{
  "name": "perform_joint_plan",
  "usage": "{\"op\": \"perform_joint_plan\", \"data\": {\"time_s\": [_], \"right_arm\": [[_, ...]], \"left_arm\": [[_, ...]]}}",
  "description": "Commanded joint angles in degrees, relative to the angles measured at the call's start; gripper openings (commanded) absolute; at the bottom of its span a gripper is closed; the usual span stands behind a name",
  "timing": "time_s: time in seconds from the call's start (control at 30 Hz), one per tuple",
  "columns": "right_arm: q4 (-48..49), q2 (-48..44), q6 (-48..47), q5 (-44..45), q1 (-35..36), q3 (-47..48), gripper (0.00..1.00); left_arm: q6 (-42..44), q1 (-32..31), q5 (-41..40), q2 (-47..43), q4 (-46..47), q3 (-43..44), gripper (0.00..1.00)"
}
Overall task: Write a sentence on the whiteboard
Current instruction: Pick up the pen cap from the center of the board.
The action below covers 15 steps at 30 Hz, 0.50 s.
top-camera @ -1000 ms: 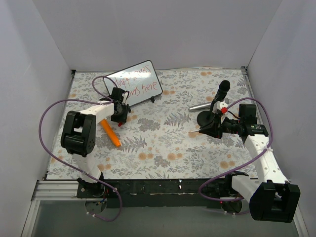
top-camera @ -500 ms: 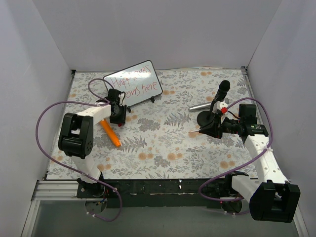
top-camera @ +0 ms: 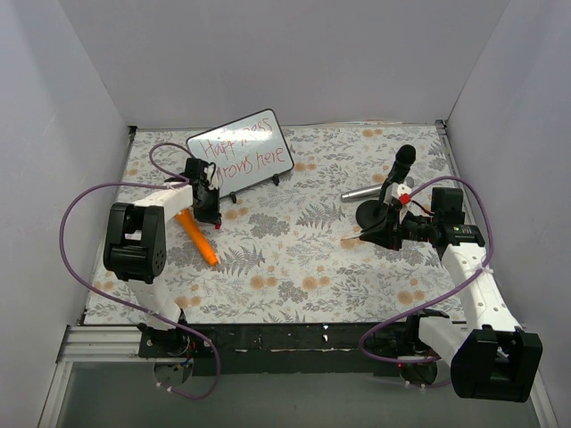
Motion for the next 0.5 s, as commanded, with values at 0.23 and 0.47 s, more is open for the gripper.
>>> {"op": "perform_joint_plan", "data": {"time_s": [0.23, 0.47], "right_arm": [[0.9, 0.0, -0.2, -0.1, 0.2, -0.3, 0.01], [1.6, 1.1, 0.7, -2.4, 0.2, -0.9, 0.01]], "left_arm": [[6.6, -12.0, 6.9, -1.7, 2.0, -4.1, 0.0], [8.9, -22.6, 10.0, -6.8, 10.7, -7.2, 0.0]]}}
